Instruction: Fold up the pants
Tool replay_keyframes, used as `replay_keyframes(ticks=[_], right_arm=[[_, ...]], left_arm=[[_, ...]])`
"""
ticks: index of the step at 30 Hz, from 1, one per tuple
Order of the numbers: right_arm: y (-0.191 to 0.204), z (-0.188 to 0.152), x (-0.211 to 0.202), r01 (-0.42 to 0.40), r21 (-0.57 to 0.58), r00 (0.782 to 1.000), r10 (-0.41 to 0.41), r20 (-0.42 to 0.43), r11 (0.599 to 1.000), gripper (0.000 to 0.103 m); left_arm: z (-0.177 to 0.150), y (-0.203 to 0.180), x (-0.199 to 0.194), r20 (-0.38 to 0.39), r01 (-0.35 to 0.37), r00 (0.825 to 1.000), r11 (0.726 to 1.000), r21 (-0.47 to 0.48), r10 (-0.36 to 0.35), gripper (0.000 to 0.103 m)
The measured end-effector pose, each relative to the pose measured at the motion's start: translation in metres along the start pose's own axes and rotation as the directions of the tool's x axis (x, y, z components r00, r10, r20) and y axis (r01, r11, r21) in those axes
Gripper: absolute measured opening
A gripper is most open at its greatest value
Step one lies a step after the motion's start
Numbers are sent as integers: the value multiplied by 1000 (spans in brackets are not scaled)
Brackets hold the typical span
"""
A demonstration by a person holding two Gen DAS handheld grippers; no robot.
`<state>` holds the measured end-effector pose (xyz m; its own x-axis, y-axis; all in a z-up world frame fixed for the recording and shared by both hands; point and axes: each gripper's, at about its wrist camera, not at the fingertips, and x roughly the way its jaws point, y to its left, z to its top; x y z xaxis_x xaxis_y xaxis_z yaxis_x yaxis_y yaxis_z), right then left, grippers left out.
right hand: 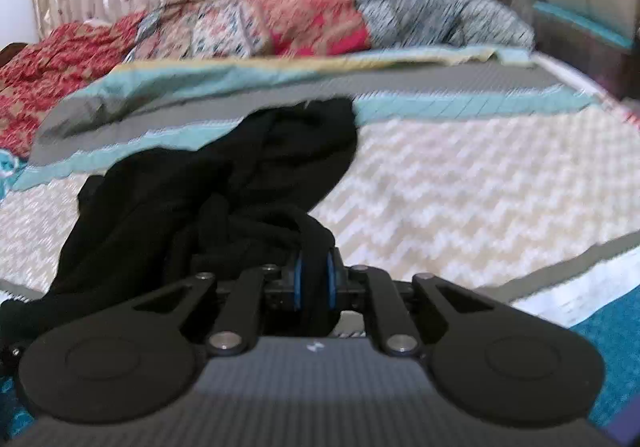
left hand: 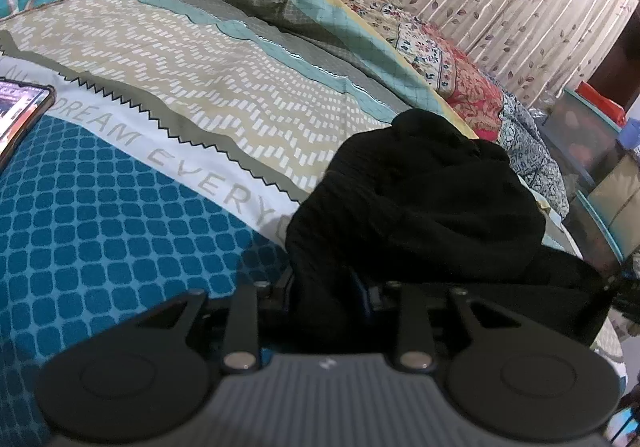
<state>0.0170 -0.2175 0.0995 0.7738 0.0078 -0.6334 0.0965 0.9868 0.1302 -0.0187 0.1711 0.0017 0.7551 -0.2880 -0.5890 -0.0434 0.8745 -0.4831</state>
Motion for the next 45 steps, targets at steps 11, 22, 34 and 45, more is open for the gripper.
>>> replay_keyframes(ticks=[11,22,34,45], right_arm=[[-7,-49,27,-44,50,959,57,-279,998,20],[-32,-28,31,-26,197,980,64,-189,980,48],[27,-34,7,-184,-67,977,174,-125,981,16],[0,-49,32,-189,86,938,206,-279,978,30]], left_arm=[[0,-3,0,-6,-23,1000,1000,14,23,26],[7,-11,-13,18,-16,1000,999,33,16,16],[26,1,-54,126,-71,989,997,-14,72,12],[25,-14,-85,206,-229,955,972,44,216,30]])
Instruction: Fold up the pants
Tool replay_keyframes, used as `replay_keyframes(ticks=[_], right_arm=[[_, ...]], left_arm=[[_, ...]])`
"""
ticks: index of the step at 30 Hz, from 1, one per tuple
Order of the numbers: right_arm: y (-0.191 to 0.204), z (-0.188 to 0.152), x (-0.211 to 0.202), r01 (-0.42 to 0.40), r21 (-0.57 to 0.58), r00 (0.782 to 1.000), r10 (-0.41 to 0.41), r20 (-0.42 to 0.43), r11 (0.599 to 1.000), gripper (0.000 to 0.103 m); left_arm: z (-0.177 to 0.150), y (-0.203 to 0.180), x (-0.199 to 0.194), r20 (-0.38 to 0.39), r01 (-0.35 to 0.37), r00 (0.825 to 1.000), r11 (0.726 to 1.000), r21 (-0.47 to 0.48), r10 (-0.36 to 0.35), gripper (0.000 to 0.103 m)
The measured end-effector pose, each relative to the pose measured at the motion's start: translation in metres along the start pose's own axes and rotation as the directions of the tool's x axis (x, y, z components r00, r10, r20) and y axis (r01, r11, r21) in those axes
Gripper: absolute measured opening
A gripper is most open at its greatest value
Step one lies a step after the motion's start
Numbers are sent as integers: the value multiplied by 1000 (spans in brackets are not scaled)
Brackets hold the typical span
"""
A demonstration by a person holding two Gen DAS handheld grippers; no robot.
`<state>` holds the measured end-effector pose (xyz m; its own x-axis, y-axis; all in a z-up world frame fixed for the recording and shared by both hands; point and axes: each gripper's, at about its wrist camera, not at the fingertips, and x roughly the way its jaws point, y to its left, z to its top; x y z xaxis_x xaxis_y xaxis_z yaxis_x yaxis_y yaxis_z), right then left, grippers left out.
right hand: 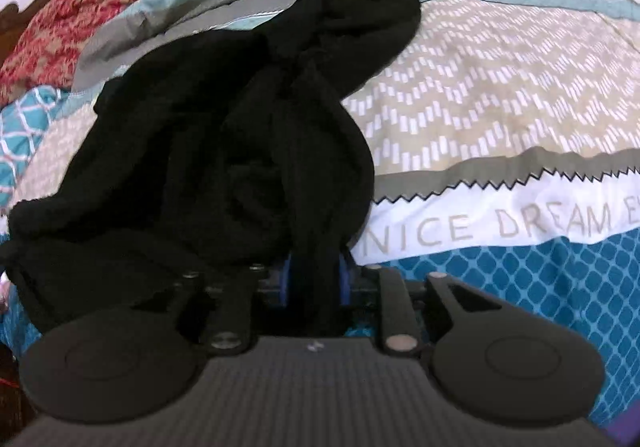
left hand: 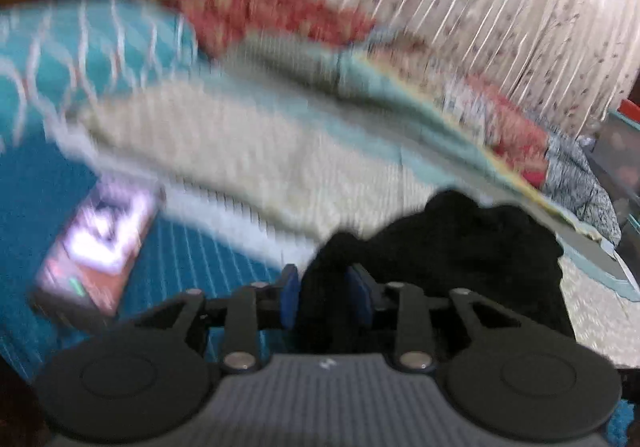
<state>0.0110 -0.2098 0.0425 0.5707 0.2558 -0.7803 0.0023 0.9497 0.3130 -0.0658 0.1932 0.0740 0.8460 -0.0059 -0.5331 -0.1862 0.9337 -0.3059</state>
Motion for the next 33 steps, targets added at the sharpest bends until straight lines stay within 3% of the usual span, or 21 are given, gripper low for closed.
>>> replay_keyframes(ticks=[4,9,12,15,19,21,25,27,31,33], right_arm=[[-9,0,-5,-16,57,999,14,34,998,34],[-20,5,-8,-10,74,998,6,62,997,35],[-29,14,-12,9,86,996,-17,86,996,35],[-42,31,-16,27,105,991,-41,127,994,35],[-60,60,-8,36,131,985,-57,161,991,36],[-63,76,4,3,148,987,-26,156,989,37],[-49,105,39,-31,100,989,16,149,994,48],[-47,123,54,-33,98,989,18,150,995,48],[-59,169,90,-12,209,988,-20,152,978,62],[-67,188,111,16,242,992,-46,119,970,62]], left_arm=[[14,-21,-17,88,46,995,998,46,-50,29],[2,-65,11,8,159,987,974,162,-162,28],[-14,-79,45,-105,132,988,970,205,-113,28],[-26,-70,71,-211,98,975,983,157,-64,26],[-28,-57,73,-210,87,976,988,131,-59,25],[-29,-56,74,-213,87,975,988,126,-58,25],[-30,-67,77,-210,65,977,984,166,-30,25],[-28,-67,80,-213,62,977,983,172,-24,25],[-26,-66,82,-221,61,975,984,168,-22,25],[-26,-69,82,-223,51,975,983,177,-11,25]])
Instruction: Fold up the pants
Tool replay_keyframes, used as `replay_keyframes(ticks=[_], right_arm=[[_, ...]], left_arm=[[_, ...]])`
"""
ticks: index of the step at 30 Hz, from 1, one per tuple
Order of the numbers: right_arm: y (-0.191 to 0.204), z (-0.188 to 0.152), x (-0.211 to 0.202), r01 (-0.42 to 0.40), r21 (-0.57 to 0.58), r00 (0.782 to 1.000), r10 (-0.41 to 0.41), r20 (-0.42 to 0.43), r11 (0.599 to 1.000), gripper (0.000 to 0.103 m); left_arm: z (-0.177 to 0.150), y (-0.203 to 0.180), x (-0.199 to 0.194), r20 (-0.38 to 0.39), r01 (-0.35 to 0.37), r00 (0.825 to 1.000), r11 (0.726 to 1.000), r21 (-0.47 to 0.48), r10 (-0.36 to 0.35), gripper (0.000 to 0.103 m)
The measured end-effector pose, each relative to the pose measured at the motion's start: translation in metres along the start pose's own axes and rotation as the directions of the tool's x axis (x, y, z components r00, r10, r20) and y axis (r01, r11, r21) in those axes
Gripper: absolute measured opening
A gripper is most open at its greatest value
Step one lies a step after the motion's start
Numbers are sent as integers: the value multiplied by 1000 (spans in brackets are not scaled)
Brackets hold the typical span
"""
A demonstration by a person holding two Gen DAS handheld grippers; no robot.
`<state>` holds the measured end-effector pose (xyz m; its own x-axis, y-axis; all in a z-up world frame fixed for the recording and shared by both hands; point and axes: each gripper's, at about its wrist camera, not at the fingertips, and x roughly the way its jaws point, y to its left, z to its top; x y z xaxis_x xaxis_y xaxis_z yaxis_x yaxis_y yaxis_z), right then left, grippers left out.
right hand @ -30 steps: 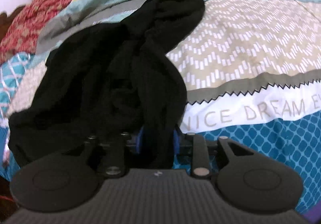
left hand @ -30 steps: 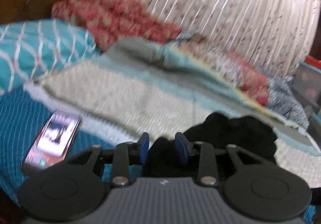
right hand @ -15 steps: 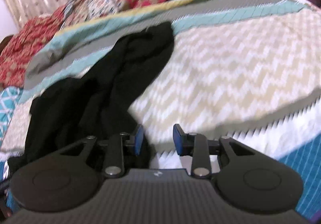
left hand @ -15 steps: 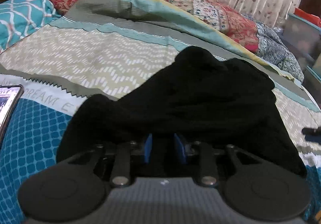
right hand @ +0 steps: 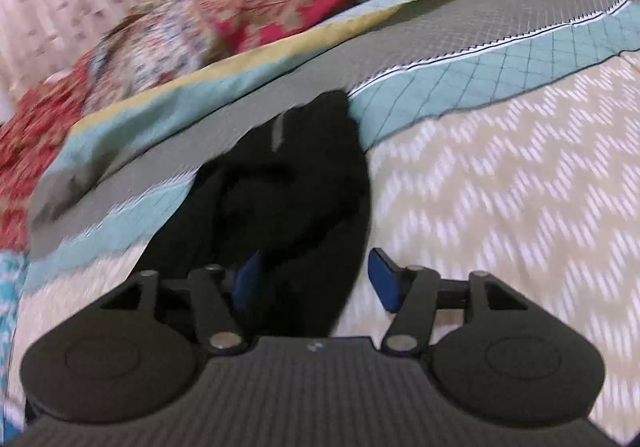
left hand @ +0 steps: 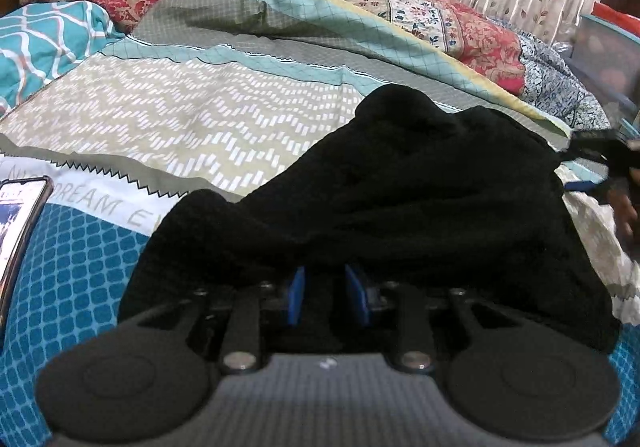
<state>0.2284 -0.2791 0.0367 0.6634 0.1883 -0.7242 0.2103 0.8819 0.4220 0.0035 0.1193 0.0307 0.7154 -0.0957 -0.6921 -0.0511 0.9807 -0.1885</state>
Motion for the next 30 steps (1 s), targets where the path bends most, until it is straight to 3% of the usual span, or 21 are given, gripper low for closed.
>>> replay_keyframes(ticks=[2,3,4,5,11,15,18,22,27,30], right_arm=[[-5,6,16,8,22,999,-7,-53,1000,58],[-3,5,15,16,3,999,-16,-38,1000,54],[0,3,14,24,-26,999,-25,-40,999,29],[1,-1,12,15,-49,998,-18,-59,999,12],[-16,3,-58,-55,9,996,55,72,998,8],[-48,22,-127,-41,89,974,20,226,995,8],[-86,33,-186,3,175,928,-67,367,985,8],[-145,19,-257,42,308,822,-208,530,951,5],[-193,-17,-264,234,372,830,-384,404,898,9],[-206,-46,-267,274,387,830,-420,367,880,11]], left_arm=[[1,-3,1,-3,-13,1000,1000,7,13,25],[1,-3,1,-4,-18,1000,1000,6,18,25],[1,-4,1,-3,-21,1000,1000,5,21,25],[0,-4,2,-2,-24,1000,1000,3,24,25],[3,-7,3,-10,-36,999,999,6,36,25],[3,-6,-4,-7,-27,1000,1000,-7,27,25],[0,-7,-11,2,-26,1000,1000,-1,26,26],[-4,-6,-18,0,-14,1000,1000,-14,14,28],[-8,-5,-27,-7,-15,1000,1000,-24,15,33],[-9,-4,-37,2,-14,1000,999,-33,14,42]])
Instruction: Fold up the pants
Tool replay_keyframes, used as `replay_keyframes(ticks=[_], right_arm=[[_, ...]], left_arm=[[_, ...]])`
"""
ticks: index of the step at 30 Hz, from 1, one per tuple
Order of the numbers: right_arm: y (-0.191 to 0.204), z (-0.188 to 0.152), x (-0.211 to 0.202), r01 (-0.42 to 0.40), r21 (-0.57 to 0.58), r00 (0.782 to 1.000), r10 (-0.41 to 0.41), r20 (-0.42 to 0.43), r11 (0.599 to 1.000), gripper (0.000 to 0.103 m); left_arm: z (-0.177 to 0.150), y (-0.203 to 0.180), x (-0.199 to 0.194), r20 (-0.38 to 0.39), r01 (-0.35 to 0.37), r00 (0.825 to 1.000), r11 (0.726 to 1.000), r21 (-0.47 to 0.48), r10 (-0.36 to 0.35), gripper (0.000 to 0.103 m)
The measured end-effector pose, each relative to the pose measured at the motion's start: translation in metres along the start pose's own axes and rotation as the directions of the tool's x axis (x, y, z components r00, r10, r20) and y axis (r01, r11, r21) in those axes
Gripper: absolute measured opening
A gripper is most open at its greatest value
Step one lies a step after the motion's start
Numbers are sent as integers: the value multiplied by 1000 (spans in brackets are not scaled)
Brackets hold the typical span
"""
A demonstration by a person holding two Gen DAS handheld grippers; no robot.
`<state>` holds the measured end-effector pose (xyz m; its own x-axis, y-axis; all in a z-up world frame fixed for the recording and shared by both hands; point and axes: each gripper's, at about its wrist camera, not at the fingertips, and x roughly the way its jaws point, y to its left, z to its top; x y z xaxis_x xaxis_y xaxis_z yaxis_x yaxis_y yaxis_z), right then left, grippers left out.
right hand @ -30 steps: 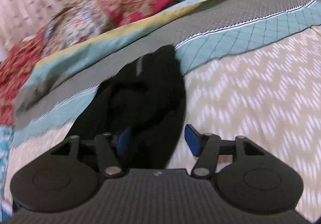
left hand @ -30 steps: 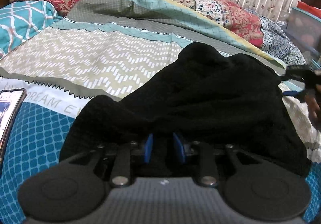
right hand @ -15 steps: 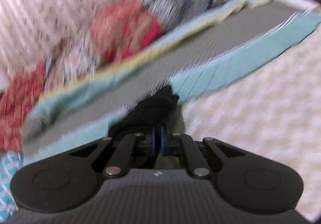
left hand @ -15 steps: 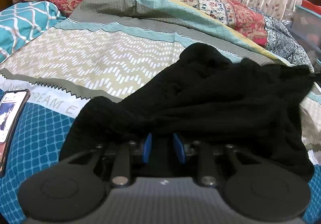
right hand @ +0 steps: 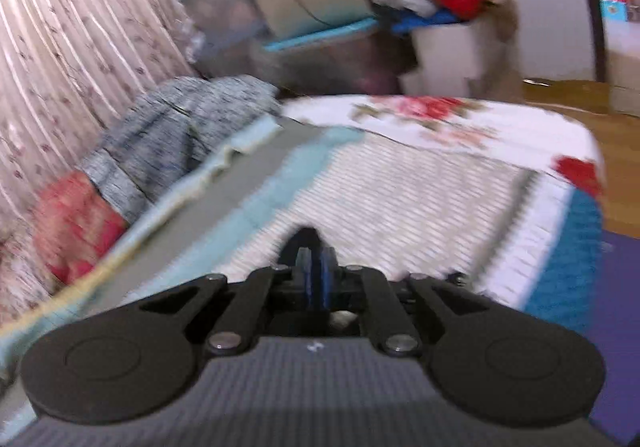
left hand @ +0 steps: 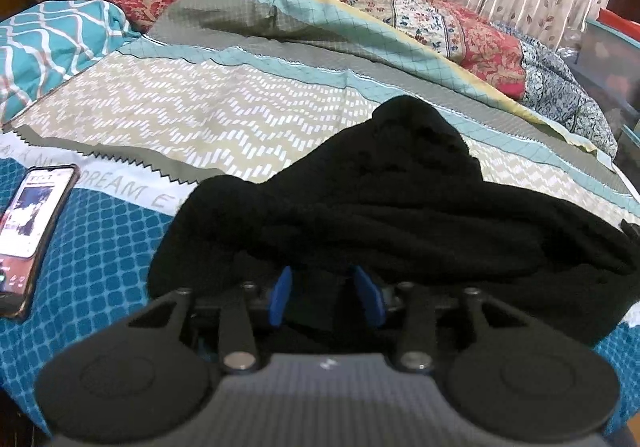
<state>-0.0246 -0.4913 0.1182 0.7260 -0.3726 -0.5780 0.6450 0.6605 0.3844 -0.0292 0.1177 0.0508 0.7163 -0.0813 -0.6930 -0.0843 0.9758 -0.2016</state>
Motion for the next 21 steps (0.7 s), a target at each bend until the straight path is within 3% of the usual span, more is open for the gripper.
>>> replay_keyframes(ticks=[4,8,11,15,18,21], right_arm=[[-4,-19,-5,18,-10,999,-18,-29,1000,31],[15,-27,-7,-53,-48,997,50,-65,997,34],[36,-38,-12,-155,-87,982,144,-123,984,39],[63,-66,-23,-306,-151,930,261,-260,940,44],[75,-89,-31,-418,-167,867,337,-368,893,45],[81,-108,-33,-464,-148,817,357,-453,873,46]], left_arm=[[-3,4,-15,12,-5,1000,1000,-11,6,44],[-5,12,-31,32,-19,999,999,-27,20,49],[-6,25,-42,40,-31,999,997,-71,34,56],[-11,52,-49,20,-14,1000,985,-170,17,58],[-16,71,-50,-3,21,1000,969,-246,-23,59],[-20,85,-48,-15,78,996,948,-309,-87,60]])
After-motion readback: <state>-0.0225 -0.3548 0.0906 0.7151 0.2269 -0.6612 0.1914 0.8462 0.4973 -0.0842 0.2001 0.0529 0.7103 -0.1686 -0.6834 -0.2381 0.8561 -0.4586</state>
